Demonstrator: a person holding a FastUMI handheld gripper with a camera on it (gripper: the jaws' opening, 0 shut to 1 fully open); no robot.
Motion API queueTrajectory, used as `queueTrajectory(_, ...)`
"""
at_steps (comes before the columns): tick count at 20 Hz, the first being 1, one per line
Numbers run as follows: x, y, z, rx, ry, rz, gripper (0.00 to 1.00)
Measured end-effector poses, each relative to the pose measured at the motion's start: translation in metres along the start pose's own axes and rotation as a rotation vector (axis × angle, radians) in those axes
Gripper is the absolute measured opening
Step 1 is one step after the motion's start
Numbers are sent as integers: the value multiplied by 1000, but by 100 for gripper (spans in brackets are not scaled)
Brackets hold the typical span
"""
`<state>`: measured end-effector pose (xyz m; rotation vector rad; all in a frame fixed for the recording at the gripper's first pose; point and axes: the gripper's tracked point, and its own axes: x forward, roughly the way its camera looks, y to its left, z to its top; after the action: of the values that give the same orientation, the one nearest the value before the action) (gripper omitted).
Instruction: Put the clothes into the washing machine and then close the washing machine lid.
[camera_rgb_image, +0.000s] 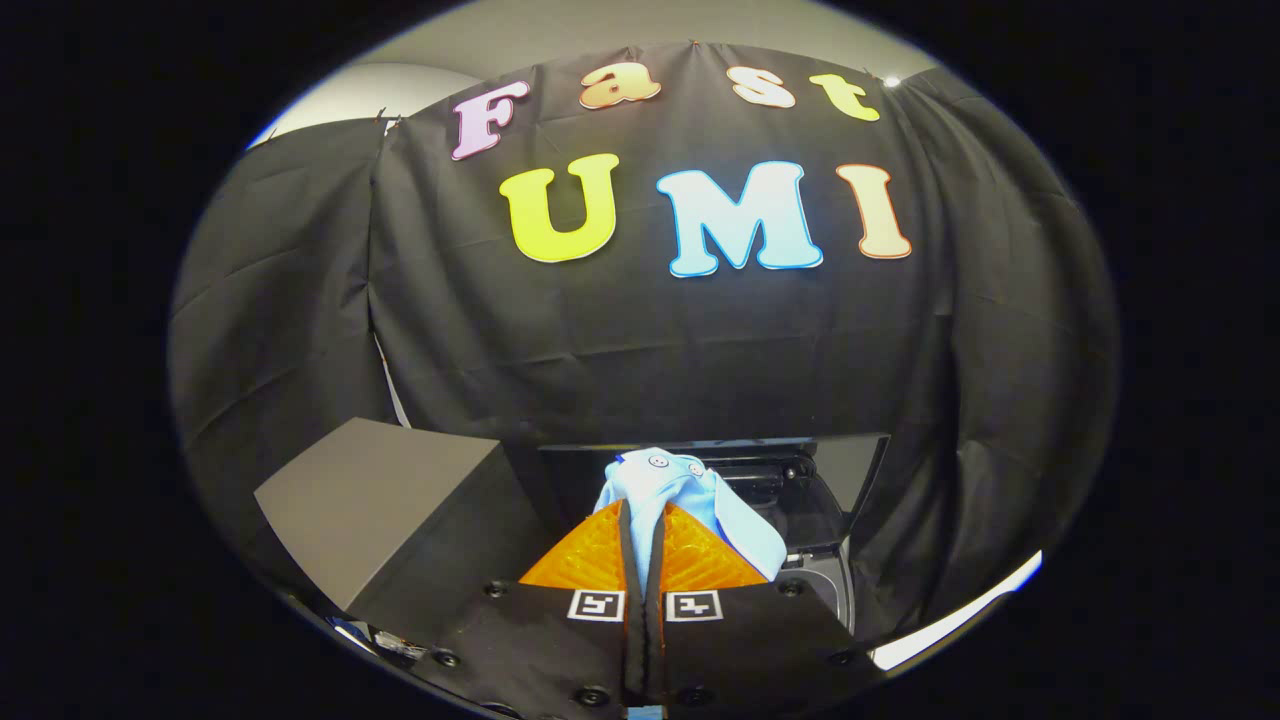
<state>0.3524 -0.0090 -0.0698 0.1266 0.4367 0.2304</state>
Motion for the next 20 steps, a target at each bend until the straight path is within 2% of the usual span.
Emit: queueTrajectory(20, 69, -30, -144, -62, 235, -53, 2)
